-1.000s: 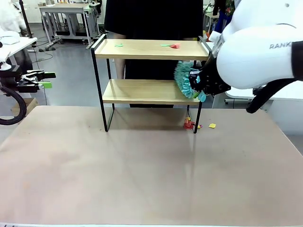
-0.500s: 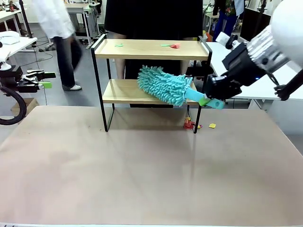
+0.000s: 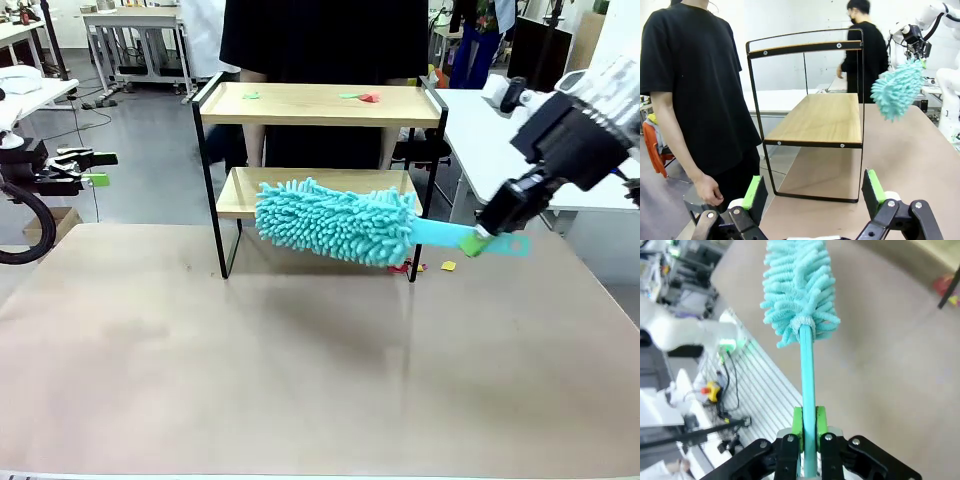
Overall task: Clean the shelf.
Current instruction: Clean the specific section of the Shelf indicated by the human with the Duster.
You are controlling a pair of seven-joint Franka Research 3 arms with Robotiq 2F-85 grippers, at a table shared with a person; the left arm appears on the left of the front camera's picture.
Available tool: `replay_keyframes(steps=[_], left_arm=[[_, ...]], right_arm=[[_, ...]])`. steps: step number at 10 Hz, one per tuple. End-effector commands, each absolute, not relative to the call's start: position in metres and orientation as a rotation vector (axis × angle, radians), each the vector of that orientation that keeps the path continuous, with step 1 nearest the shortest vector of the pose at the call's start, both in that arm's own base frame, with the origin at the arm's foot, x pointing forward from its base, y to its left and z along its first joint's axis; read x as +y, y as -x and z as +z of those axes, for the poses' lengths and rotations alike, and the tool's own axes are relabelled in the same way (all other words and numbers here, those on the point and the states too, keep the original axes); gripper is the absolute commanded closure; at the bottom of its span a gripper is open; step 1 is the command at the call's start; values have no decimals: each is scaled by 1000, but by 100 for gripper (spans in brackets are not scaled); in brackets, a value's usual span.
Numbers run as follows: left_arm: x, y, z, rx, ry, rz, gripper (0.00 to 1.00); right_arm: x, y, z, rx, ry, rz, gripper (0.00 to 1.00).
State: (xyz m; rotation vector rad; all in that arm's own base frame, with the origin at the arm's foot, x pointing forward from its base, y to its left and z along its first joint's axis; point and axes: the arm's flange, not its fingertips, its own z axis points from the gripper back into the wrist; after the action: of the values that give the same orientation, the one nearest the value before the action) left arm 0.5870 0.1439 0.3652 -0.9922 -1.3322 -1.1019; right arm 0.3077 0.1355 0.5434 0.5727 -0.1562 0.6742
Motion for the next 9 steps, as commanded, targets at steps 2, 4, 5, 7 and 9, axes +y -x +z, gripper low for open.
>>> replay_keyframes(steps=[2,4,5,7,9], left_arm=[[143,-585,367,-1332,985,-1117,0],[143,-585,367,-1332,985,-1117,0],[143,-585,367,-1332,985,-1117,0],[143,-585,367,-1332,985,-1117,0],[143,-585,367,-1332,985,-1117,0]], right_arm=[[97,-282,553,-106,-498,818,87],[73,-263,552,-63,-438,861,87],[64,-258,549,-5,-437,871,87],[47,-248,542,73,-379,881,87],[34,-241,534,110,-347,884,87]])
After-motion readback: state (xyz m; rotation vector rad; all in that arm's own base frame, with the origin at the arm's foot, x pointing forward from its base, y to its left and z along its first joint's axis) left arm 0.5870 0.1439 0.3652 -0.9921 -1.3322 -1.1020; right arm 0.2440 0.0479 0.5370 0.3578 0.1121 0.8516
